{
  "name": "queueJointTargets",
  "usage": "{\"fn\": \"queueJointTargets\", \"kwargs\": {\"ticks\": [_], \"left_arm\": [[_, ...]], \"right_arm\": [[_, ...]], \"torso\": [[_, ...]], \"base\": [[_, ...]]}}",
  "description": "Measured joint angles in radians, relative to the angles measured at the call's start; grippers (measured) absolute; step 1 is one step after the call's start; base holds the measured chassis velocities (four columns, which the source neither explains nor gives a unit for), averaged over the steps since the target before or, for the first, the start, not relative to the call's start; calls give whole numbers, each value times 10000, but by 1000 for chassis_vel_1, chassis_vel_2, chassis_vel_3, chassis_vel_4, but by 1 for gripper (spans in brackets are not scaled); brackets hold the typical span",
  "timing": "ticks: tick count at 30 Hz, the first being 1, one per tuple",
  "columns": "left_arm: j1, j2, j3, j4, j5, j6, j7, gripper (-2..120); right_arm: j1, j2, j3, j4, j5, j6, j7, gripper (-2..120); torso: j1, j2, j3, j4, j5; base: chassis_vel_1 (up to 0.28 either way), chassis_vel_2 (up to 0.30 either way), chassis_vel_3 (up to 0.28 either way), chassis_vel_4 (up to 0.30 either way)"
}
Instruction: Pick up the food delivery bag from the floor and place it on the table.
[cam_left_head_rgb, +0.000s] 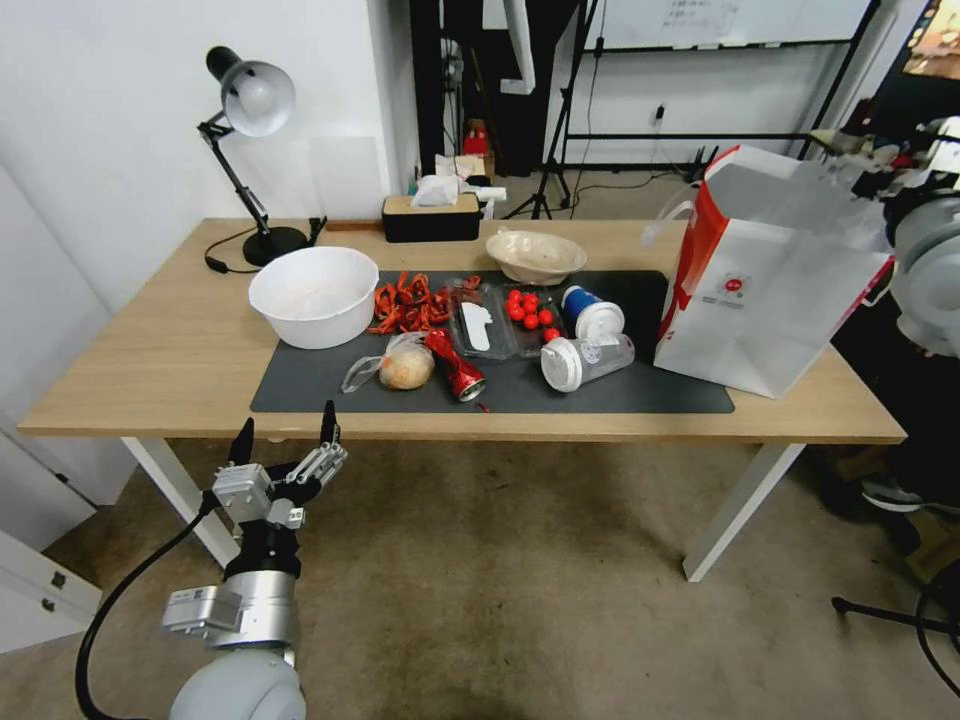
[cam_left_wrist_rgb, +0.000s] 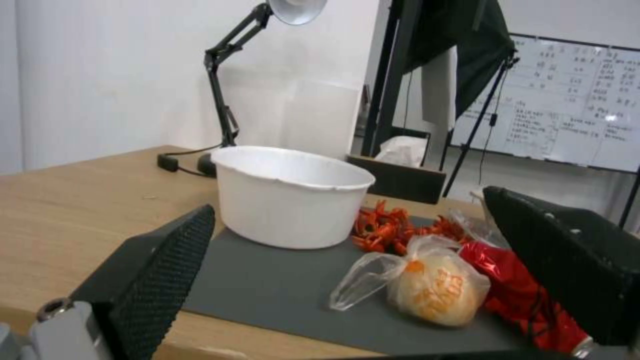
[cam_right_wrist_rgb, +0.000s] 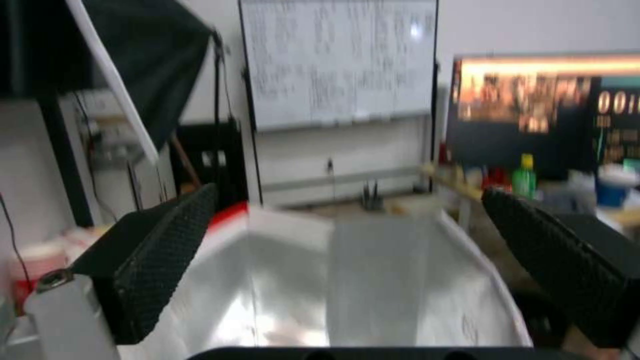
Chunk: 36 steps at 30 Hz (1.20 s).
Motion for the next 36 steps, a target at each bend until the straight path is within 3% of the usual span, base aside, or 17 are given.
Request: {"fn": "queueJointTargets", "kwargs": {"ticks": [11, 15, 24, 29, 36], "left_arm": [[245, -196, -159, -180, 119, -163, 35, 100], [309, -249, -230, -266, 162, -220, 112, 100], [426, -366, -314, -322, 249, -357, 170, 100], [444, -405, -314, -325, 292, -428, 223, 100], [432, -413, -320, -312, 376, -524, 325, 100]], "right_arm": [[-587, 215, -48, 955, -624, 1091, -333, 100], [-1134, 357, 9, 1505, -1176, 2232, -547, 100], [-2542, 680, 170, 2297, -2291, 3860, -1034, 100], [-3910, 1096, 266, 2892, -3575, 5440, -1546, 100], [-5083, 1541, 406, 3657, -4384, 5669, -1633, 100]], "torso": [[-1, 0, -1, 2, -2], [0, 0, 0, -1, 0], [0, 0, 0, 1, 1], [-1, 0, -1, 0, 0], [0, 0, -1, 0, 0]], "base": [[0, 0, 0, 0], [0, 0, 0, 0], [0, 0, 0, 0], [0, 0, 0, 0], [0, 0, 0, 0]]}}
